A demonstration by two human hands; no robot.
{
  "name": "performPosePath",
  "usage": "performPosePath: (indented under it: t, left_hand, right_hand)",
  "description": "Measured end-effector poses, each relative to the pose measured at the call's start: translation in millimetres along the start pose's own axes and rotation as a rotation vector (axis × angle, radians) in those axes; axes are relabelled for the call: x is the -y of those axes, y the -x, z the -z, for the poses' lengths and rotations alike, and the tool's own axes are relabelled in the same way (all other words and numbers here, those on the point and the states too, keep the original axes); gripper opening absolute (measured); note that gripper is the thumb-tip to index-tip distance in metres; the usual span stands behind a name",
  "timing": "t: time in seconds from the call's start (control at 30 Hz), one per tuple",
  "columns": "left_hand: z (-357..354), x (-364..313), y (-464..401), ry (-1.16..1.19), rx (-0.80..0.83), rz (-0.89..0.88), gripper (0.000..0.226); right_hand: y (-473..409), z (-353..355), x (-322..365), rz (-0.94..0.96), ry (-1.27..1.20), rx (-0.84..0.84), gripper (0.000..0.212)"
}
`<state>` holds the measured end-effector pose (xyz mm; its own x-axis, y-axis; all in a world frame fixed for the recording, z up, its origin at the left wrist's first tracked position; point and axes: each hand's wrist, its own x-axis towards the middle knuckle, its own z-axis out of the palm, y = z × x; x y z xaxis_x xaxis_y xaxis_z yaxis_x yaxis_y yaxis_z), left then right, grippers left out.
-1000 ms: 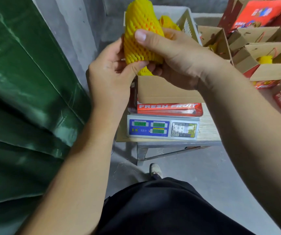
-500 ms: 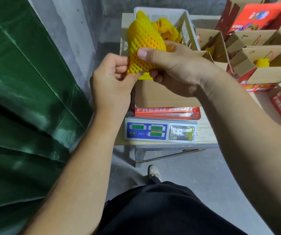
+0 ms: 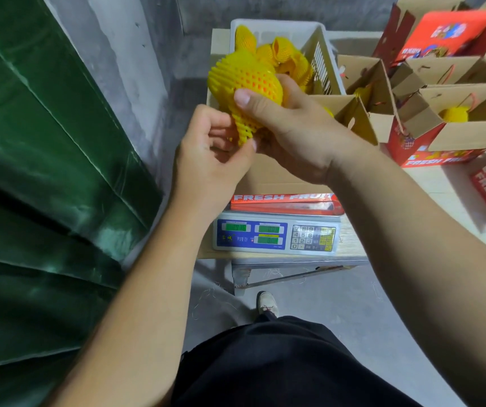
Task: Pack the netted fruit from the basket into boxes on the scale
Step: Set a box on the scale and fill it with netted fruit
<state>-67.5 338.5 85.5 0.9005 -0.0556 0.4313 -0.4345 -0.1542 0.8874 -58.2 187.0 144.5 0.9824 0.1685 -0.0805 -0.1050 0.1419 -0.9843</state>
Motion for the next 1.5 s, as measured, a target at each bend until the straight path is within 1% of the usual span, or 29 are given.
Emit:
performPosePath:
  t: [0.1,0.17,0.23,0.4,0.5,0.57,0.6,0.63,0.7,0.73,0.77,0.8,0.83,0.9,0.97,1.03,1.07,1.13,1.2,1.23,1.27,1.33,1.4,1.43,1.5]
  left_hand:
    - [-3,5,2,-0.007,0.098,0.05,0.033]
    - [-7,8,0,-0.001,0.119,0.064,0.035]
    - [-12,13,-5,-0.004,0.118,0.085,0.034]
    - [-33,20,-28,-0.015,0.089,0.131,0.027]
    - [-48,23,-50,-0.005,0.056,0.132,0.019]
    - [-55,27,-67,0.023,0.057,0.193,0.014]
    - [-59,31,-75,0.017,0.043,0.232,0.017]
    - [-64,34,-83,0.019,0.016,0.277,0.024]
    - [-72,43,-97,0.102,-0.036,0.385,0.043]
    - [-76,48,-103,0.148,-0.03,0.435,0.049]
    - [-80,53,-109,0.176,-0.003,0.464,0.05]
    - [-83,58,-114,0.167,0.031,0.462,0.045]
    - [-86,63,-119,0.134,0.061,0.451,0.037]
    - [-93,72,-129,0.055,0.104,0.426,0.03]
    - [-97,81,-139,-0.017,0.139,0.439,0.029]
    - [-101,86,-148,-0.092,0.18,0.47,0.036]
    - [-103,88,-152,-0.144,0.194,0.468,0.04]
    - [-104,90,-156,-0.235,0.175,0.452,0.04]
    - [-102,92,-157,-0.288,0.119,0.451,0.032]
    - [-98,92,-156,-0.339,0.099,0.45,0.029]
    - [-93,92,-155,-0.415,0.08,0.436,0.028]
    - [-80,91,-147,-0.529,0.033,0.409,0.027]
    - [-68,89,-137,-0.492,-0.021,0.435,0.027]
    - [-63,88,-132,-0.486,-0.025,0.446,0.031]
    - [-57,86,-124,-0.561,-0.005,0.439,0.047]
  right_hand:
    - [-7,9,-3,0.016,0.012,-0.021,0.059]
    - [-13,16,-5,0.009,-0.017,-0.05,0.059]
    - [-20,24,-9,0.006,-0.025,-0.055,0.058]
    - [-42,53,-10,0.035,-0.014,-0.002,0.061]
    - [-58,75,-4,0.053,0.06,0.018,0.064]
    - [-69,90,-1,0.065,0.142,0.038,0.067]
    - [-74,97,0,0.069,0.184,0.058,0.068]
    - [-80,104,1,0.07,0.221,0.084,0.069]
    - [-90,118,3,0.059,0.268,0.136,0.069]
    - [-96,125,3,0.056,0.303,0.162,0.068]
    - [-102,132,3,0.061,0.36,0.186,0.068]
    - [-109,138,3,0.072,0.422,0.203,0.068]
    - [-117,145,2,0.079,0.459,0.205,0.068]
    - [-135,157,-1,0.068,0.445,0.168,0.068]
    - [-157,171,-4,0.024,0.379,0.093,0.069]
    - [-183,190,-8,0.015,0.4,0.025,0.067]
    - [-197,201,-11,0.023,0.466,0.004,0.065]
    - [-223,225,-15,0.003,0.728,0.008,0.072]
    - [-243,247,-21,-0.115,1.025,0.078,0.088]
    - [-248,255,-23,-0.181,1.116,0.115,0.092]
    - [-250,261,-26,-0.218,1.155,0.136,0.091]
    - [-244,269,-29,-0.197,1.114,0.102,0.083]
    - [-227,273,-29,-0.143,0.981,0.011,0.073]
    - [-216,274,-29,-0.122,0.922,-0.035,0.069]
    - [-187,272,-31,-0.106,0.821,-0.117,0.065]
